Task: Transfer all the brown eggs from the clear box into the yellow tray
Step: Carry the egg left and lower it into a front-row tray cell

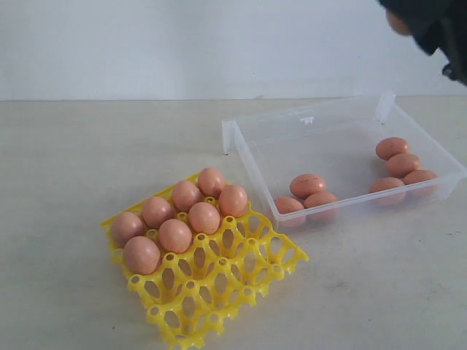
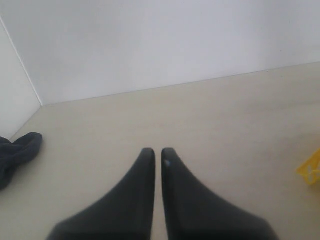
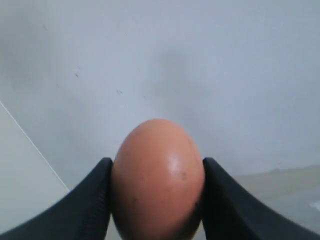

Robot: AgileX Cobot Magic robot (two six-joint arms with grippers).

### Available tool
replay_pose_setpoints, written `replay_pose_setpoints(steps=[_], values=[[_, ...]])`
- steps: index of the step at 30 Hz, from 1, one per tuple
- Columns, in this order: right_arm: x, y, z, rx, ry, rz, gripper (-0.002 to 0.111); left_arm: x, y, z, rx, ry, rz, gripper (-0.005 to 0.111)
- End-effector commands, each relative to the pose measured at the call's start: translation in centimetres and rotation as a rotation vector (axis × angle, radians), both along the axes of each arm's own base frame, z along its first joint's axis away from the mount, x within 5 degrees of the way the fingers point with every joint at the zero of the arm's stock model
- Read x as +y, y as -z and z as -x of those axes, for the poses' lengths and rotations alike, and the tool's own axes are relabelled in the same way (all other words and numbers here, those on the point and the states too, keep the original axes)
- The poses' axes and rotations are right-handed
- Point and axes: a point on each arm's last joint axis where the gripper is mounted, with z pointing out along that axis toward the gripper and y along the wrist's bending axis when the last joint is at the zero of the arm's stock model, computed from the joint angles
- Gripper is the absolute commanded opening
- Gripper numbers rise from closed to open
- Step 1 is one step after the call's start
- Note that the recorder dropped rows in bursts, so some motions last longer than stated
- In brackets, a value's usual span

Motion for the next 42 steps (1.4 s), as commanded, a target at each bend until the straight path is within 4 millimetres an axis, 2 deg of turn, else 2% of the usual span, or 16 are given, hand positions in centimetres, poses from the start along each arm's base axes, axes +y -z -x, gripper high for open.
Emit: replay_pose_setpoints(steps=[1,5,8,15,17,22,32,35,38,42], values=[[0.0,-1.2,0.6,-0.079,-0.045,-0.181,0.0,0.0,0.1,0.0,-0.004,0.005,0.005,0.004],[1.0,-1.2,0.4,-0.103,-0.16,-0.215,0.0,0.0,0.1,0.0,-0.004,0.005,0.005,0.004],[2.6,-0.9,0.2,-0.133,-0.343,-0.24,0.0,0.0,0.1,0.0,-0.004,0.005,0.005,0.004],[6.2,1.7,-1.1,-0.102,-0.77,-0.283,0.0,0.0,0.1,0.0,-0.004,0.005,0.005,0.004],[6.8,3.3,-2.2,-0.009,-0.795,-0.286,0.0,0.0,0.1,0.0,-0.004,0.005,0.005,0.004],[8.8,5.2,-3.3,0.086,-0.862,-0.273,0.0,0.0,0.1,0.0,-0.004,0.005,0.005,0.004],[16.0,6.7,-3.0,0.043,-1.062,-0.151,0.0,0.0,0.1,0.0,-0.004,0.005,0.005,0.004],[17.6,8.0,-3.4,0.118,-1.006,-0.016,0.0,0.0,0.1,0.0,-0.004,0.005,0.005,0.004],[19.2,9.8,-3.8,0.195,-0.906,0.227,0.0,0.0,0.1,0.0,-0.004,0.005,0.005,0.004],[19.6,12.7,-4.4,0.301,-0.861,0.321,0.0,0.0,0.1,0.0,-0.004,0.005,0.005,0.004]])
